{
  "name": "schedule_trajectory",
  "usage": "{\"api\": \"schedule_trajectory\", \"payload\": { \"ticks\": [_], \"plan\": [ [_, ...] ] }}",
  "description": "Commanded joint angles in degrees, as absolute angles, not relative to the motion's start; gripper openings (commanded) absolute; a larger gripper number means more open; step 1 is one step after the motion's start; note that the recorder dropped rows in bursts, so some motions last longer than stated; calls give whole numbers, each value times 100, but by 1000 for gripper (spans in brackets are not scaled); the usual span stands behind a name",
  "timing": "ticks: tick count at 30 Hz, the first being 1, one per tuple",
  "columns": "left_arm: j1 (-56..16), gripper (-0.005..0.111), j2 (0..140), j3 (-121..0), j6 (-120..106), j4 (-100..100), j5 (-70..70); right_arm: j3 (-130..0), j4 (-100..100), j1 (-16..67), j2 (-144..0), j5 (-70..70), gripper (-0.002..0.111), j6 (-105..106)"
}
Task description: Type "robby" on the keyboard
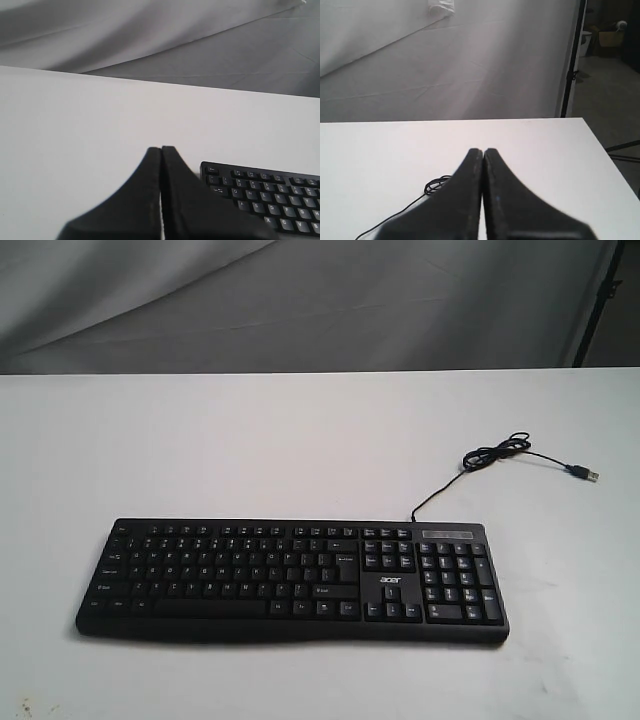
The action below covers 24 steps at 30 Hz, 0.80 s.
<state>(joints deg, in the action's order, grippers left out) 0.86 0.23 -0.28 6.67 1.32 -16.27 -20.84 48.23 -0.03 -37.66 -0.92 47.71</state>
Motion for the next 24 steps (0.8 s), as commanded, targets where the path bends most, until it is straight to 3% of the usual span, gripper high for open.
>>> {"api": "schedule_trajectory", "payload": {
  "ticks": [1,6,10,17,24],
  "plan": [
    [66,0,0,0,690,78,-1613,-2045,4930,-53,-3712,-61,0,4751],
    [66,0,0,0,690,78,-1613,-1947,4538,-53,-3386,-71,0,4751],
    [66,0,0,0,690,78,-1613,-1388,2628,-53,-2987,-109,0,3837],
    [66,0,0,0,690,78,-1613,-555,2422,-53,-2038,-222,0,2641],
    [66,0,0,0,690,78,-1613,-481,1610,-216,-1529,653,0,1884]
  ]
}}
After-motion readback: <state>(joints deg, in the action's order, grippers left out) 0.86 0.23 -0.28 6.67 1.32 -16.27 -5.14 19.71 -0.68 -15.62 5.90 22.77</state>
